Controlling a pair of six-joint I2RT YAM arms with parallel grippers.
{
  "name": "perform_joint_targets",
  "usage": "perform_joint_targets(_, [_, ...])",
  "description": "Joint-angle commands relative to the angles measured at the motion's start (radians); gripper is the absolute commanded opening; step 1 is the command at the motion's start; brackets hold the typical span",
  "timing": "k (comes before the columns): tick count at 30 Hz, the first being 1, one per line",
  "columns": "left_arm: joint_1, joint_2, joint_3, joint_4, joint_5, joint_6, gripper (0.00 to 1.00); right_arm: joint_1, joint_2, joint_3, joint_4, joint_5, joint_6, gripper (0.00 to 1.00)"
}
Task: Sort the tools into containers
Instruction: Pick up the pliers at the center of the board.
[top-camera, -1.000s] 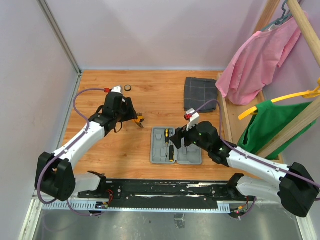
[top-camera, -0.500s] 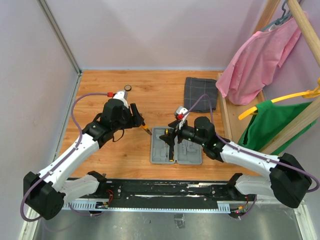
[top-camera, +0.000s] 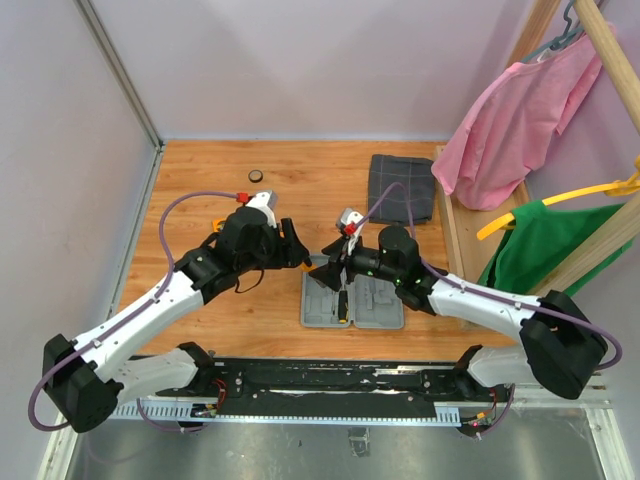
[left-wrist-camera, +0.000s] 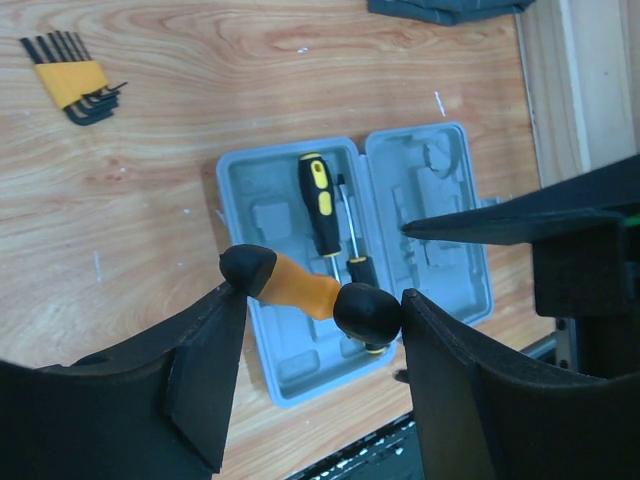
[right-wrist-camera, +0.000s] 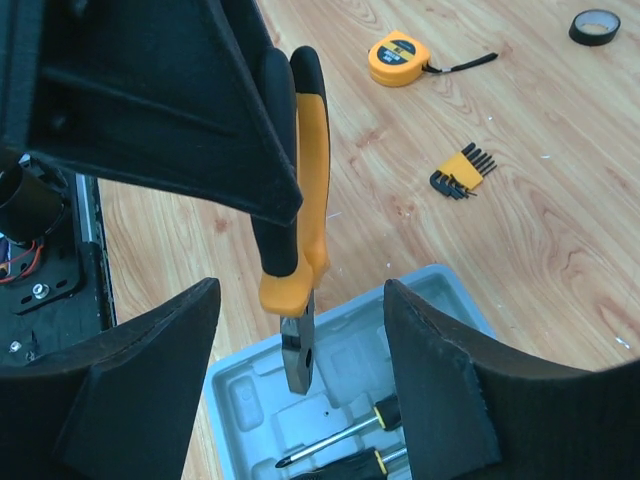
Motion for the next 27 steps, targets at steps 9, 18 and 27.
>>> perform_joint_targets(9, [-0.098, 0.049, 0.114, 0.081, -0.025, -0.048, 0.31, 0.036, 0.07, 0.014, 0.007, 0.029, 0.002, 0.58])
perform_joint_targets(18, [-0.125, 0.049, 0.117, 0.078, -0.056, -0.05, 0.33, 0.037, 0.089, 0.011, -0.007, 0.043, 0.014, 0.28])
perform_joint_targets(27, [-0.131, -0.009, 0.073, 0.148, -0.046, -0.02, 0.64, 0.036, 0.062, -0.009, 0.017, 0.041, 0.075, 0.02])
